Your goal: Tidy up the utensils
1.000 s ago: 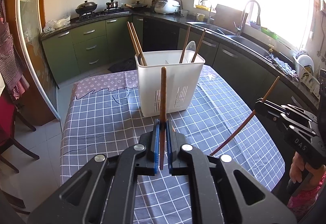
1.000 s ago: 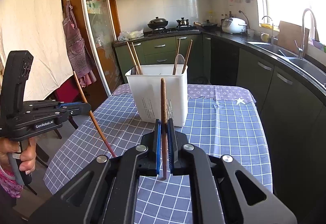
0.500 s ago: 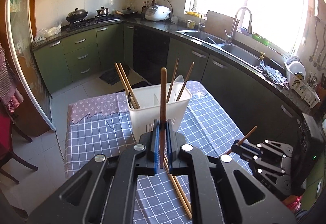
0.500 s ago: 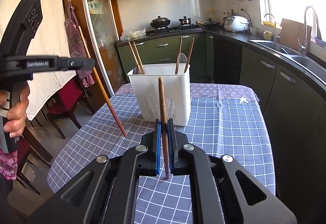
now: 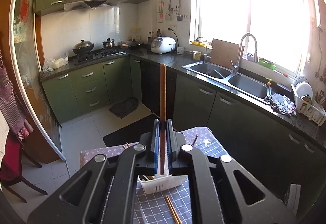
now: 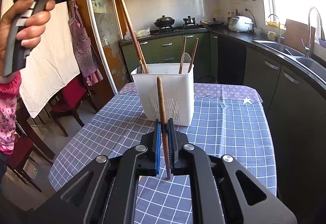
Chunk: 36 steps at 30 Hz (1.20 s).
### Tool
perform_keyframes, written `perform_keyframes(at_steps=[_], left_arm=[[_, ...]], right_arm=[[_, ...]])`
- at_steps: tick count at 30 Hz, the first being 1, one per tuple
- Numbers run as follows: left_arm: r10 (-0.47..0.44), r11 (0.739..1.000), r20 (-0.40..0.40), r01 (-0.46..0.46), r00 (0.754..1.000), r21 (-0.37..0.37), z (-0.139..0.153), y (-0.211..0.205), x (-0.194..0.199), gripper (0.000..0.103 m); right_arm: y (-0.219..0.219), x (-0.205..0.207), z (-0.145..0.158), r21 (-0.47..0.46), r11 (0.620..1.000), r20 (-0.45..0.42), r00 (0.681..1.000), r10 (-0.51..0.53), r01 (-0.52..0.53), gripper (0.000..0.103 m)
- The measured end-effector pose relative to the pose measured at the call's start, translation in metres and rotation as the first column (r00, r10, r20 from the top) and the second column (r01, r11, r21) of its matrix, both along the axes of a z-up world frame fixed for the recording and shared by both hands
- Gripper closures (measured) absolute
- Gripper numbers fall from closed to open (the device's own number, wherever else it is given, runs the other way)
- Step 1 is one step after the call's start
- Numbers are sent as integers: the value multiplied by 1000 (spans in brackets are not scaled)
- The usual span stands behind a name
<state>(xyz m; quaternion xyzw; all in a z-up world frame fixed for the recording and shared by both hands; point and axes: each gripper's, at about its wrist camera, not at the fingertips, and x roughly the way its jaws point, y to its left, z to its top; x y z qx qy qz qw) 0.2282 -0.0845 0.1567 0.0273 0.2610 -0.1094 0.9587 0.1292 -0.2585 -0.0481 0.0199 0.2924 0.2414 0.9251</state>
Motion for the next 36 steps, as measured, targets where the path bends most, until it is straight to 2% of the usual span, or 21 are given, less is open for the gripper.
perform_keyframes(at_steps=[7,13,15,18,20,24,29,33,36], left_arm=[[55,998,-116,-50,992,42,-56,-5,47,97],[73,997,-218,-62,973,54,-104,5,61,97],[73,997,-228,-64,971,45,-110,11,59,90],[62,998,-217,-59,974,17,-109,19,47,76],[50,999,-199,-49,979,11,-104,22,36,71],[39,998,-147,-45,988,-36,-91,35,3,70],[49,995,-91,-57,995,-87,-88,54,-45,63],[36,993,-117,-49,992,-106,-103,69,-70,63],[41,992,-142,-58,989,-112,-115,80,-80,63]], right_arm=[[0,-1,-1,-2,1000,-7,1000,9,-9,95],[-1,2,0,4,1000,-13,1000,2,-2,95],[0,3,0,4,1000,-14,1000,-1,1,95],[-1,5,1,15,1000,-23,1000,0,0,95],[-3,8,4,19,1000,-23,1000,-5,6,95],[-7,11,24,37,999,9,1000,-13,13,95],[-10,23,78,65,998,105,994,-25,18,96],[-6,38,109,78,997,119,993,-18,9,102],[0,36,113,69,998,120,993,-6,-2,102]])
